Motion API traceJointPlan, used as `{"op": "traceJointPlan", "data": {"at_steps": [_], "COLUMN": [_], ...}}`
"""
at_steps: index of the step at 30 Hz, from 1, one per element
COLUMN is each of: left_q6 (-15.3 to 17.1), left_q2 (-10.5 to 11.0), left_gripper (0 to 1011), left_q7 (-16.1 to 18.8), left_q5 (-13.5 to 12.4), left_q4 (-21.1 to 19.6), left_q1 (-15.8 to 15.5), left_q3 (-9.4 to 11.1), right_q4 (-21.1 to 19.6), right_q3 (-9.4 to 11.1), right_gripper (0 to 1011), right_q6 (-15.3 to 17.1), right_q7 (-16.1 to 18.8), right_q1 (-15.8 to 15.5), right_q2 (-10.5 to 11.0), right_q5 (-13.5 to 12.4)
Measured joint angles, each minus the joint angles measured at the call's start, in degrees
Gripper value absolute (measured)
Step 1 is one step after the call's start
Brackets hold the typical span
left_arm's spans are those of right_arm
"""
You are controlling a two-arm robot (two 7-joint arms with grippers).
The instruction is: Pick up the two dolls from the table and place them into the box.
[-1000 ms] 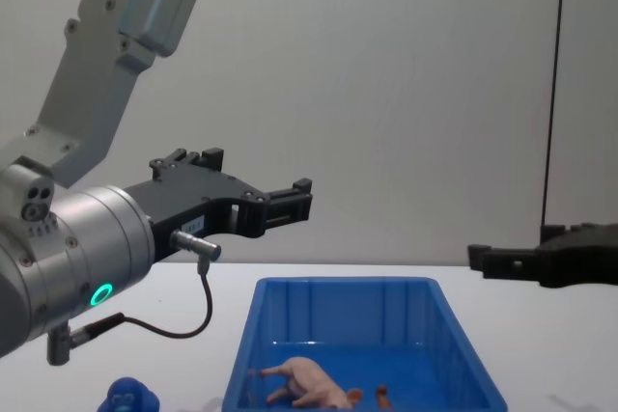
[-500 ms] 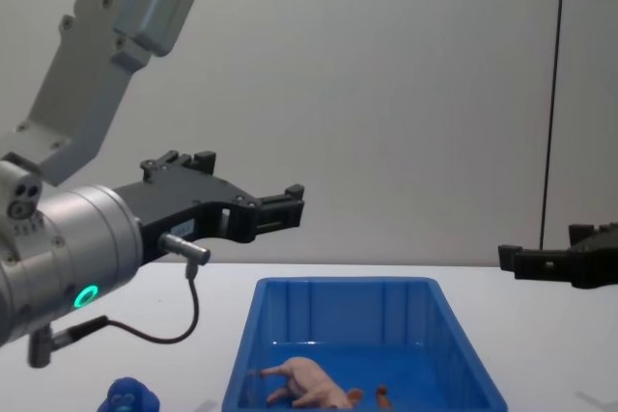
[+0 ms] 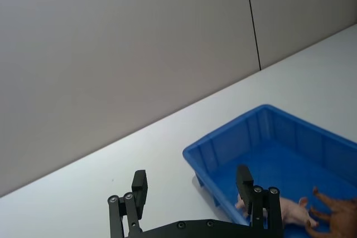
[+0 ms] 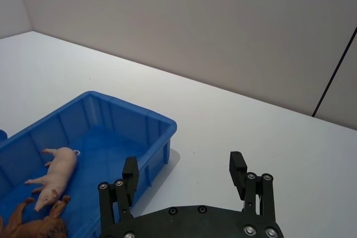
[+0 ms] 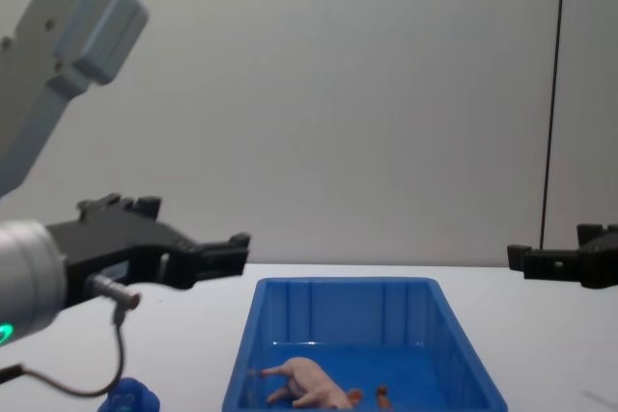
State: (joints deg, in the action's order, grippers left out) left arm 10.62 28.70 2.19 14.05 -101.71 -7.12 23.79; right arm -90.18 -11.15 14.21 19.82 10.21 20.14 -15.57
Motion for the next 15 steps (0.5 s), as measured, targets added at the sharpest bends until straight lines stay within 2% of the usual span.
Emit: {"op": "traceJointPlan", "data": {"at_steps": [8,15], "left_q6": [0.5,-0.7], "left_q2": [2.3,3.2], "left_gripper": [1002,1002], "left_q7": [0.3,-0.9], "left_q5": [2.9,4.7], "left_q4": [-0.4,2.1], "left_q1": [2.5,3.4], "left_q3": [-1.0,-1.8], "right_q4": [0.1,0.1], "right_q3": [0.1,0.1], "right_gripper": [1001,1001], "right_q6": [-0.1,-0.2], "right_q7": [0.1,0.1], "right_q1": [0.0,0.0], "right_q2": [0.1,0.1], "right_q5": [0.0,-0.1]}}
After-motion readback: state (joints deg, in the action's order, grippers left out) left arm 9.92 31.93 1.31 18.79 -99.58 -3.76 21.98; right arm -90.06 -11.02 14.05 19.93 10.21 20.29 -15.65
